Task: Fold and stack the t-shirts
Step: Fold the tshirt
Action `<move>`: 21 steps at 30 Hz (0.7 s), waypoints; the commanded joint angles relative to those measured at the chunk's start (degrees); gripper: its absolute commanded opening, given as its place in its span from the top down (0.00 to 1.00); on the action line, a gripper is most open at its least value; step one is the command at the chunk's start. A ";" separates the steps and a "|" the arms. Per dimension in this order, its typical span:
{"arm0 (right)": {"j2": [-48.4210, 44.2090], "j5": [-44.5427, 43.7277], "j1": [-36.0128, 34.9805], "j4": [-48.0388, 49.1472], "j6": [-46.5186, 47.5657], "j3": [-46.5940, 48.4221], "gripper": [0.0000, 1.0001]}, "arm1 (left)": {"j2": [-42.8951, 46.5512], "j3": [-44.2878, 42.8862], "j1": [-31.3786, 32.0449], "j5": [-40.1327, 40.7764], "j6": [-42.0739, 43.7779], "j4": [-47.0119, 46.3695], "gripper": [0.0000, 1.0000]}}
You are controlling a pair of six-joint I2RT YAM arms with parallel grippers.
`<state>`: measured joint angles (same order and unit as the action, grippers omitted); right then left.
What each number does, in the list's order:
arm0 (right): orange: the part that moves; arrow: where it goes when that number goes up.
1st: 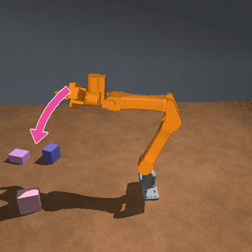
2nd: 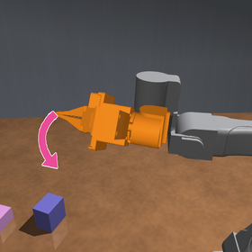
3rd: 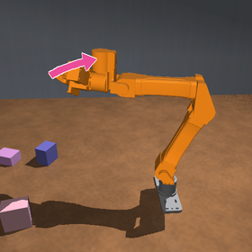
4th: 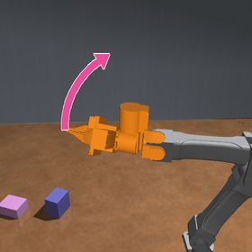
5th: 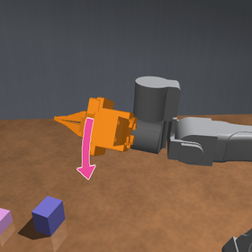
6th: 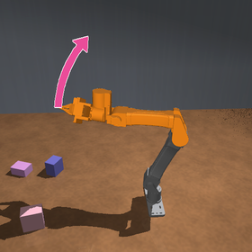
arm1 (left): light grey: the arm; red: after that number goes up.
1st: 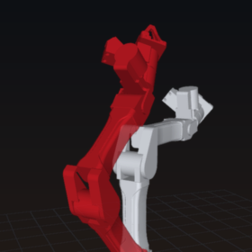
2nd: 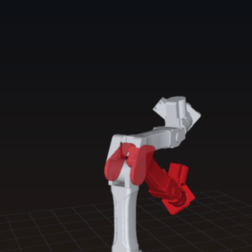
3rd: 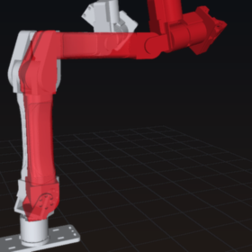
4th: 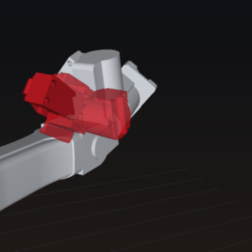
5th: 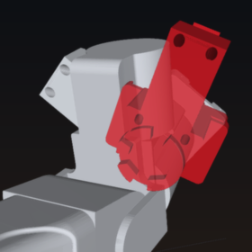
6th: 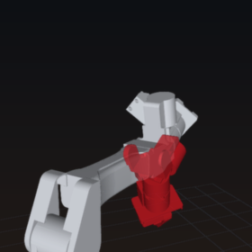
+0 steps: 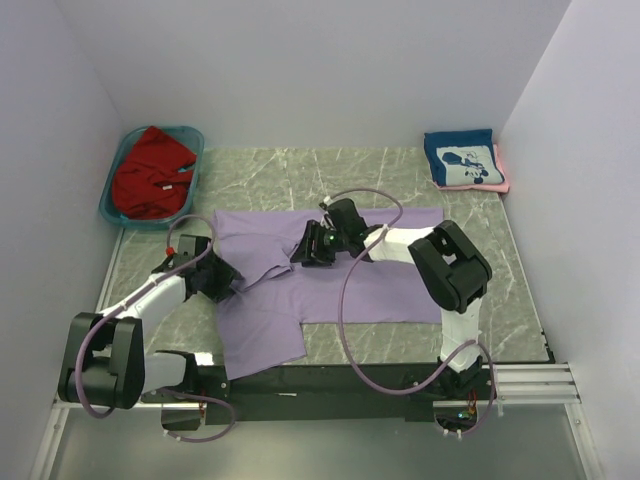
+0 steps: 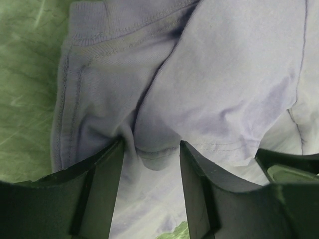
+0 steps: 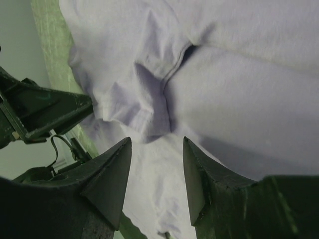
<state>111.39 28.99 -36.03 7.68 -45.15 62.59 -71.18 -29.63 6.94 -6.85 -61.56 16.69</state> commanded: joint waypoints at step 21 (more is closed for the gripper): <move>1.81 1.15 -1.41 2.42 1.11 4.39 0.48 | 9.83 -4.90 -0.52 4.22 2.06 13.28 0.41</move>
<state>113.49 29.67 -37.01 8.12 -45.08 65.34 -63.61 -30.50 6.57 -2.63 -60.62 29.06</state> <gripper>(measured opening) 0.526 0.590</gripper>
